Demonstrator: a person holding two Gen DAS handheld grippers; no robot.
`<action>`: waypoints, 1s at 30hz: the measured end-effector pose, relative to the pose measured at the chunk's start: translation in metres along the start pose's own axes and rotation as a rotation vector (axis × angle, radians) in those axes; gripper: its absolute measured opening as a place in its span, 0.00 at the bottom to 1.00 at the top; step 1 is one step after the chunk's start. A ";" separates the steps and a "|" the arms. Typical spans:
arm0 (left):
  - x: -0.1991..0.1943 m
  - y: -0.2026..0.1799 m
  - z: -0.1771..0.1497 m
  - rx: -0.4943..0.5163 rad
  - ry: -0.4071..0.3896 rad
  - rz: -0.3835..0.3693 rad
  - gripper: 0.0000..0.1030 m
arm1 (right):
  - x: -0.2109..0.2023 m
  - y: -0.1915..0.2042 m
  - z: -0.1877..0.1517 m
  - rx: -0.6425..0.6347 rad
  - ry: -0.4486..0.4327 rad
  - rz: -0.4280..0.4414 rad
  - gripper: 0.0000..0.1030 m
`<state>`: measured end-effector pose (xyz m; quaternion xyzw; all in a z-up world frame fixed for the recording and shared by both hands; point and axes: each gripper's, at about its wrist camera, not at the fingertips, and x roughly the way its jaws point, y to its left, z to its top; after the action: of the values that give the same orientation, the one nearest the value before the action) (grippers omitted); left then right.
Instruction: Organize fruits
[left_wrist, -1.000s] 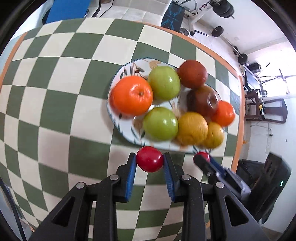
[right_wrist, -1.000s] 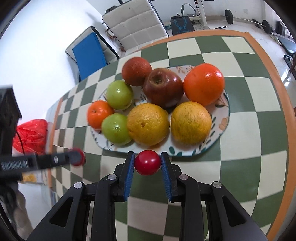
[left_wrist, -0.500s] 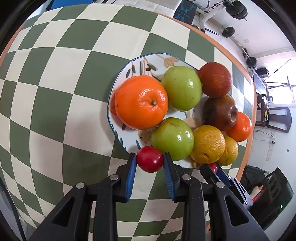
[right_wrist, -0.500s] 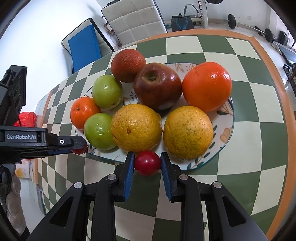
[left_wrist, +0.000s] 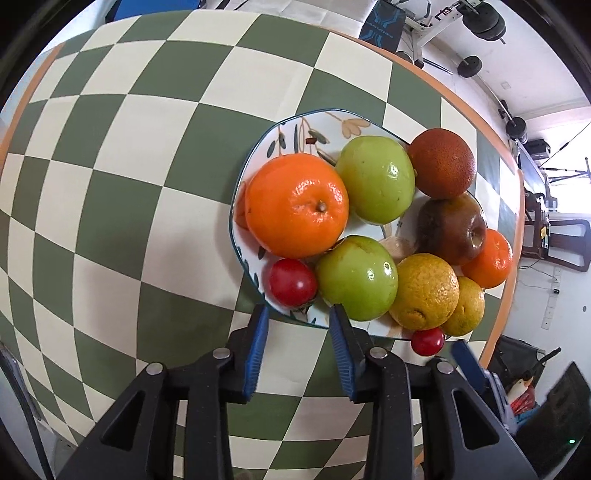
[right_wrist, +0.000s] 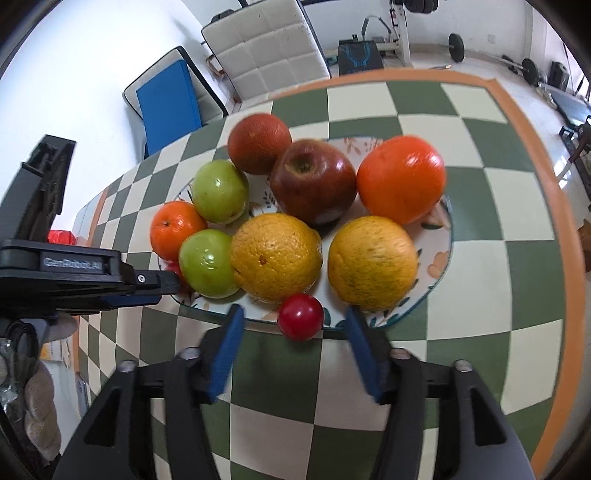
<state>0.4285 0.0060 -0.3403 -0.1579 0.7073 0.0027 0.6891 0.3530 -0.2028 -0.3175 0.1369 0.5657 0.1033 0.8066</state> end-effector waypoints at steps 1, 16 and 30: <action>-0.002 -0.001 -0.001 0.004 -0.008 0.010 0.41 | -0.006 -0.001 0.000 0.007 -0.011 0.006 0.65; -0.037 -0.023 -0.058 0.129 -0.211 0.250 0.93 | -0.055 -0.035 0.002 0.005 -0.035 -0.190 0.93; -0.120 -0.049 -0.127 0.218 -0.437 0.267 0.93 | -0.147 -0.008 -0.029 -0.015 -0.162 -0.227 0.93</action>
<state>0.3158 -0.0420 -0.2067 0.0162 0.5527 0.0513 0.8316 0.2765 -0.2544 -0.1999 0.0741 0.5099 0.0043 0.8570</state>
